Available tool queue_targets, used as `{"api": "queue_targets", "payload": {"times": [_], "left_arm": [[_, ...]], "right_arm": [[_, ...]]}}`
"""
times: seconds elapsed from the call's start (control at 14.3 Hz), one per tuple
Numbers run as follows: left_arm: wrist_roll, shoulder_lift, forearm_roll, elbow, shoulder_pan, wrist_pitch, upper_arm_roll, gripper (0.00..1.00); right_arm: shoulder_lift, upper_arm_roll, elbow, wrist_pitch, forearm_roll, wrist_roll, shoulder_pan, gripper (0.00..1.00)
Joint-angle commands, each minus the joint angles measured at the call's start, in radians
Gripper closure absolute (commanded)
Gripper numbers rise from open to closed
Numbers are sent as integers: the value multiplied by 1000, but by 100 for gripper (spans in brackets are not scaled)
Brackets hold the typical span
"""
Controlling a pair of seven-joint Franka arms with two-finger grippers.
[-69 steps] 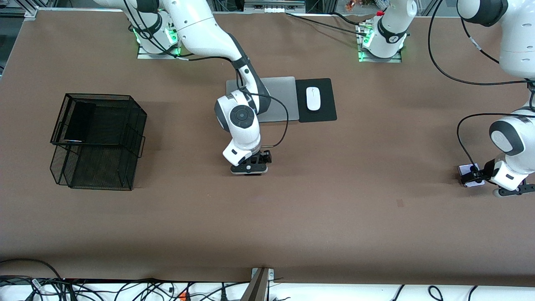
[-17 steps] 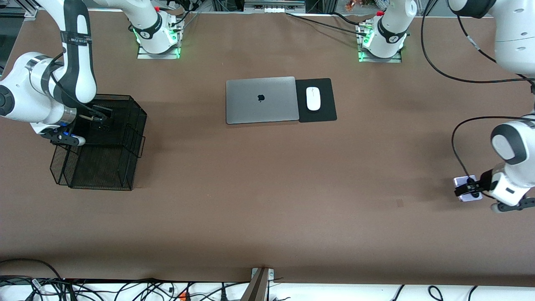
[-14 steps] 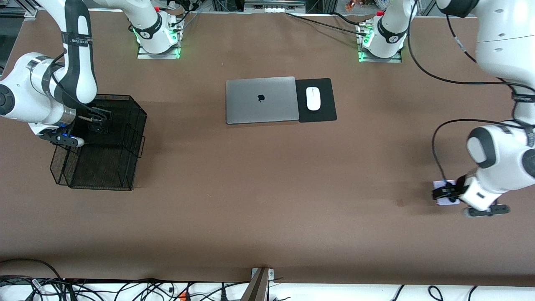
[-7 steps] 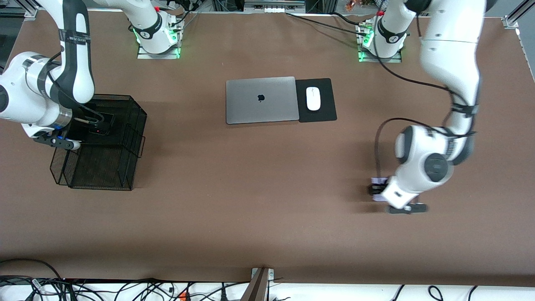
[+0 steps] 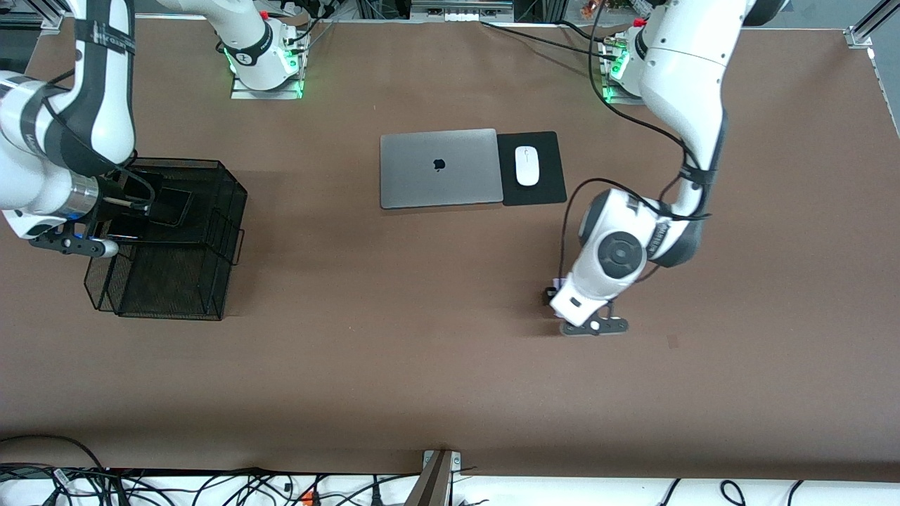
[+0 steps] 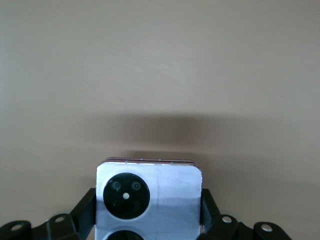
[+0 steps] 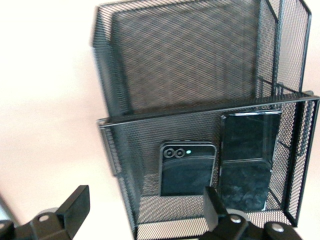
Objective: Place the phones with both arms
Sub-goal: 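Open the right gripper in the basket while the left gripper carries the white phone, then lower the white phone beside the laptop and open the left gripper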
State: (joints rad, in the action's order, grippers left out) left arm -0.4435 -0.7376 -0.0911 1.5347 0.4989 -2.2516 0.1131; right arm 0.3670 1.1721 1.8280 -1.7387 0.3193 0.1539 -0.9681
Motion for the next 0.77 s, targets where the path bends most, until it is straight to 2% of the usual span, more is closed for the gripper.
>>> {"api": "queue_targets", "payload": {"times": [0.0,0.07,0.21,0.49,0.7], "left_arm": [[-122,-35,21,-94,116,26,17,61],[-148,-51,19,-108,145,26,17,61],[-184,-113,16,-200,202,24,17,61],[-219,-193,14,-301,276,23,17,61],[-259,-296,14,-445,308,15,17,62]], "right_arm": [[0,-3,-113,108,55,-17,-1,1],[0,-8,-130,114,79,-49,-3,1],[0,-61,-168,119,122,-117,-3,1],[-2,-159,-242,139,129,-345,-3,1],[1,-169,-283,180,129,-386,2,1]]}}
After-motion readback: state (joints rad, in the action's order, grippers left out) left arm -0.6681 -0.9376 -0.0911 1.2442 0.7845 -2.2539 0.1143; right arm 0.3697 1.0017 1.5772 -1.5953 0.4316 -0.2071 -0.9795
